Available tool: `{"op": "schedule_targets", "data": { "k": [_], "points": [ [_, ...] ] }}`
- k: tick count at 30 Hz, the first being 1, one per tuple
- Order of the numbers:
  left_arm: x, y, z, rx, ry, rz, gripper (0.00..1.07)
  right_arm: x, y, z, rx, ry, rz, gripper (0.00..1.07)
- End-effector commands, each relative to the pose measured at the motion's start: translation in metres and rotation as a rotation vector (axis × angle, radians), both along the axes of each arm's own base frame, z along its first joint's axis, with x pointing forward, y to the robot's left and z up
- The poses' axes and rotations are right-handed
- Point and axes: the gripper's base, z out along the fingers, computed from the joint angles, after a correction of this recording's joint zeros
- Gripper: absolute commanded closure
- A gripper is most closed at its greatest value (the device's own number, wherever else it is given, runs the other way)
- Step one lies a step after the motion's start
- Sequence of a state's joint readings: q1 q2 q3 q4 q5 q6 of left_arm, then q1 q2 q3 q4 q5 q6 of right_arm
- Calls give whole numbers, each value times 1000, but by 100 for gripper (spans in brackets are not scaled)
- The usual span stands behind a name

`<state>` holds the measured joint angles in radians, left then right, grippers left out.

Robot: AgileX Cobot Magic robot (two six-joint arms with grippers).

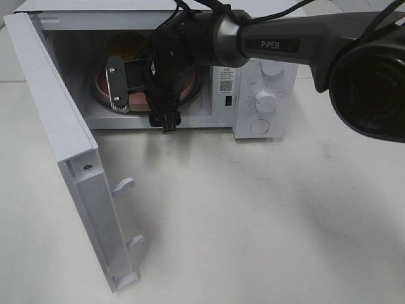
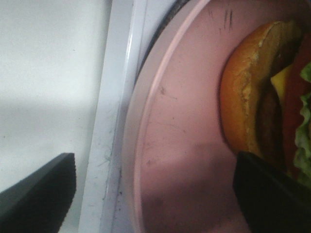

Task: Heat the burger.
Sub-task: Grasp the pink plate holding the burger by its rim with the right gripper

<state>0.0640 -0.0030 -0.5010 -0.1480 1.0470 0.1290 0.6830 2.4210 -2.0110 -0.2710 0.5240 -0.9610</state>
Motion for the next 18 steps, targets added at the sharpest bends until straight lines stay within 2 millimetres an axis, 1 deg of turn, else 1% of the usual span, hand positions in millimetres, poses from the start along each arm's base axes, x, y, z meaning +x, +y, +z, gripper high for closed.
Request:
{"op": "schedule_targets", "data": {
  "k": [1, 2, 3, 4, 5, 6, 7, 8, 9, 10, 12, 18],
  "points": [
    [-3, 0, -1, -9, -27, -5, 3, 3, 0, -4, 21, 16, -22, 32],
    [-3, 0, -1, -9, -27, -5, 3, 3, 0, -4, 21, 16, -22, 32],
    [-3, 0, -1, -9, -27, -5, 3, 3, 0, -4, 22, 15, -22, 37],
    [-3, 0, -1, -9, -27, -5, 3, 3, 1, -3, 28, 9, -20, 48],
    [-3, 0, -1, -9, -27, -5, 3, 3, 1, -3, 28, 9, -20, 48],
    [-3, 0, -1, -9, -27, -5, 3, 4, 1, -3, 34, 3, -17, 64],
    [-3, 0, -1, -9, -27, -5, 3, 4, 1, -3, 34, 3, -17, 64],
    [-3, 0, -1, -9, -27, -5, 3, 4, 1, -3, 35, 1, -17, 73],
    [-3, 0, -1, -9, -27, -5, 3, 4, 1, -3, 38, 6, -25, 93],
    [-3, 0, -1, -9, -27, -5, 3, 4, 1, -3, 38, 6, -25, 93],
    [-3, 0, -1, -9, -27, -5, 3, 4, 1, -3, 52, 12, -43, 107],
    [-3, 0, -1, -9, -27, -5, 3, 4, 1, -3, 54, 12, -45, 107]
  ]
}}
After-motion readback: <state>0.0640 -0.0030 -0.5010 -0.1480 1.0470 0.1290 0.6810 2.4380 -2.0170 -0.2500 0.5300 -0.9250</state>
